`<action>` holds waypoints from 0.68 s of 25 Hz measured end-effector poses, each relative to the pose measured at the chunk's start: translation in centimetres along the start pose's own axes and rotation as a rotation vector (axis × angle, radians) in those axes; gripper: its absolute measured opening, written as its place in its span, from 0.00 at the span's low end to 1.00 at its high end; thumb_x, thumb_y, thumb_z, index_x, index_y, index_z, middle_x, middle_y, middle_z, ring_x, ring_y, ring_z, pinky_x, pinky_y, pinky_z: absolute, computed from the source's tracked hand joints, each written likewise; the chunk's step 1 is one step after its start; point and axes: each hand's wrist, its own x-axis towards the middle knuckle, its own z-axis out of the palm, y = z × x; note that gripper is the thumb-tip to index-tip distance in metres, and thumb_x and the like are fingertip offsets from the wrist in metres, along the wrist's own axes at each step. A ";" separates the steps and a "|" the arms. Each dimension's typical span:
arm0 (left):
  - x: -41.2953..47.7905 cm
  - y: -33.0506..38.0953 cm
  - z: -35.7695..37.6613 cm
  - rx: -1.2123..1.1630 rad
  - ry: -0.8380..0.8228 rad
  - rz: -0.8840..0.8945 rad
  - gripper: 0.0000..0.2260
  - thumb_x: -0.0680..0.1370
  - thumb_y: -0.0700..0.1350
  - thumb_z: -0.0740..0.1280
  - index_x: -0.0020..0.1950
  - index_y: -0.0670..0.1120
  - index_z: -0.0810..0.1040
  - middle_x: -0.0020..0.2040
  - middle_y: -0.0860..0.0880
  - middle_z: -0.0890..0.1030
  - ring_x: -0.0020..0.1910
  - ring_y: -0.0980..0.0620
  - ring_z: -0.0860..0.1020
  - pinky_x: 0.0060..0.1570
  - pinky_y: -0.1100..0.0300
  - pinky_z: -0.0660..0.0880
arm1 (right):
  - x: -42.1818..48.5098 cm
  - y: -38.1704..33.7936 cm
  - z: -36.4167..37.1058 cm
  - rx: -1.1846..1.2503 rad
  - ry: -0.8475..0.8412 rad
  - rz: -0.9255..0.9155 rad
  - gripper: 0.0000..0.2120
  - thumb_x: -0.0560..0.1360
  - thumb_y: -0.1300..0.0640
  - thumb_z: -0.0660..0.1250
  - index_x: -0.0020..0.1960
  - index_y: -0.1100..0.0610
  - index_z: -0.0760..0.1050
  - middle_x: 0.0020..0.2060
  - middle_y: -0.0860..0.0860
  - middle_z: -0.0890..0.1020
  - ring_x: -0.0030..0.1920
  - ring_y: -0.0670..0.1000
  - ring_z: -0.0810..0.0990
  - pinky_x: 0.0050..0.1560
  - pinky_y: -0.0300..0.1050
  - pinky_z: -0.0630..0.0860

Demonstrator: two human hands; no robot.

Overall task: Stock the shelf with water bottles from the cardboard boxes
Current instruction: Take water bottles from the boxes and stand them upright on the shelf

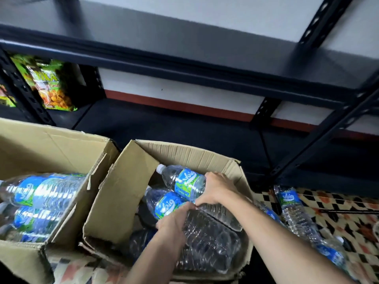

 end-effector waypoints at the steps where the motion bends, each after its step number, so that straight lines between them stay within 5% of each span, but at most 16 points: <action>1: 0.0 -0.1 0.1 0.031 -0.073 0.018 0.15 0.71 0.44 0.72 0.54 0.38 0.79 0.42 0.41 0.81 0.37 0.46 0.79 0.38 0.56 0.78 | -0.8 -0.2 -0.9 -0.010 0.023 0.024 0.39 0.56 0.37 0.79 0.62 0.53 0.74 0.62 0.52 0.79 0.63 0.54 0.77 0.57 0.45 0.75; 3: -2.4 1.6 0.7 0.135 -0.116 -0.011 0.08 0.75 0.45 0.68 0.41 0.41 0.77 0.33 0.43 0.78 0.31 0.48 0.76 0.36 0.59 0.73 | -2.3 -0.9 -2.9 -0.034 0.075 0.055 0.40 0.58 0.38 0.80 0.63 0.53 0.73 0.63 0.51 0.79 0.63 0.54 0.78 0.56 0.44 0.75; 5: -4.8 3.1 0.7 0.232 -0.151 -0.062 0.12 0.71 0.51 0.69 0.34 0.44 0.75 0.26 0.47 0.77 0.26 0.49 0.75 0.35 0.61 0.70 | -4.0 -1.3 -5.0 -0.039 0.127 0.079 0.41 0.56 0.38 0.81 0.64 0.53 0.73 0.63 0.51 0.79 0.63 0.55 0.77 0.57 0.46 0.77; 7: -7.4 4.2 0.9 0.337 -0.193 -0.083 0.13 0.64 0.55 0.72 0.33 0.45 0.77 0.28 0.48 0.79 0.28 0.49 0.77 0.36 0.61 0.72 | -6.1 -0.9 -6.7 0.013 0.180 0.116 0.43 0.55 0.37 0.81 0.65 0.53 0.72 0.63 0.52 0.78 0.63 0.55 0.76 0.57 0.46 0.77; 10: -10.4 4.7 1.5 0.292 -0.287 0.049 0.10 0.70 0.48 0.72 0.37 0.40 0.79 0.31 0.44 0.81 0.30 0.46 0.79 0.38 0.57 0.76 | -9.8 0.5 -8.4 0.157 0.309 0.155 0.42 0.56 0.37 0.79 0.64 0.54 0.70 0.61 0.54 0.76 0.63 0.56 0.73 0.58 0.48 0.75; 14: -13.2 5.6 2.4 0.413 0.138 0.695 0.30 0.49 0.54 0.81 0.47 0.45 0.82 0.39 0.48 0.85 0.40 0.46 0.84 0.44 0.50 0.83 | -13.9 1.7 -10.2 0.396 0.581 0.168 0.39 0.57 0.37 0.78 0.60 0.55 0.71 0.56 0.53 0.76 0.60 0.56 0.73 0.57 0.48 0.73; 17: -18.6 8.4 2.9 0.571 0.288 1.126 0.33 0.52 0.56 0.81 0.51 0.50 0.71 0.45 0.53 0.79 0.44 0.51 0.79 0.44 0.55 0.77 | -16.2 1.2 -11.4 0.560 0.774 0.128 0.37 0.57 0.37 0.77 0.61 0.52 0.72 0.53 0.51 0.75 0.60 0.54 0.73 0.58 0.46 0.73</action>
